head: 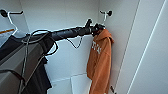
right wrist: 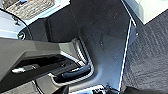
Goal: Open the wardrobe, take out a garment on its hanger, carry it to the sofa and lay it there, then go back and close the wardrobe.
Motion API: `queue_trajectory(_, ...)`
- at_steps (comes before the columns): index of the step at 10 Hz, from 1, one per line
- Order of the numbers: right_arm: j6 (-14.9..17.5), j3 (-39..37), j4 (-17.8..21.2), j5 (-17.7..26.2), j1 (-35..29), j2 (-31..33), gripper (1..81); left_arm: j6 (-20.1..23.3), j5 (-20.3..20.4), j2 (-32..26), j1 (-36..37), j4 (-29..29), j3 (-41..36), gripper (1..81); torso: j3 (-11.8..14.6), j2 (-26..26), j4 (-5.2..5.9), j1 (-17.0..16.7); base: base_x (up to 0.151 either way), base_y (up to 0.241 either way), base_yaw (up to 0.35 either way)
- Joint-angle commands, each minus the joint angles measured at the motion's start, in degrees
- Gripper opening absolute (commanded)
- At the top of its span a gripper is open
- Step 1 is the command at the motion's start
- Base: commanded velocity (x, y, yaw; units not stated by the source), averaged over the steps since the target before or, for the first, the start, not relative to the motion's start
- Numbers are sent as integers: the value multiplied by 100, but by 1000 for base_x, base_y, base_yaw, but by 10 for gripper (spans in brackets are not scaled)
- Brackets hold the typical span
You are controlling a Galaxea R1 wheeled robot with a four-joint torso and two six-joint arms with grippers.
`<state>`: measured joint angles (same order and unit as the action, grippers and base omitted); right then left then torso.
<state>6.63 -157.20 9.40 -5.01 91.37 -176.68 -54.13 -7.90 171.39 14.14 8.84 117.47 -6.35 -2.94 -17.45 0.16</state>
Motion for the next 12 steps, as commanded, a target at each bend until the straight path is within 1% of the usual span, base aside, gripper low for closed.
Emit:
queue_trajectory(1, 5, 32, 71, 334, -167, -28, 811, -1, 25, -25, 1296, -22, 40, 811, 0, 0, 0, 0, 0, 0, 0)
queue_trajectory(2, 13, 32, 71, 334, -167, -37, 811, -1, 25, -25, 1349, -22, 31, 811, 0, 0, -364, 0, 0, 0, 0)
queue_trajectory(3, 14, 32, 62, 334, -158, -45, 811, -1, 25, -34, 1394, -22, 4, 811, 0, 0, -52, 0, 0, 0, 0)
queue_trajectory(5, 14, 32, 62, 334, -150, -45, 811, -1, 34, -17, 1446, -22, -48, 811, 0, 0, -277, 0, 0, 0, 0)
queue_trajectory(6, 14, 32, 62, 334, -158, -45, 811, -1, 34, 19, 1447, -22, -48, 811, -2, 0, -336, 0, 0, 0, 0)
queue_trajectory(9, 14, 15, 54, 334, -123, -45, 811, -1, 376, 19, 1517, -49, -242, 811, -2, 0, -336, 0, 0, 0, 0)
queue_trajectory(10, 14, 24, 62, 334, -114, -45, 811, -1, 709, -77, 1586, -49, -425, 811, -2, 0, -336, 0, 0, 0, 0)
queue_trajectory(12, 14, 32, 53, 334, -114, -45, 811, -1, 913, -166, 1666, -49, -725, 811, -2, 0, -336, 0, 0, 0, 0)
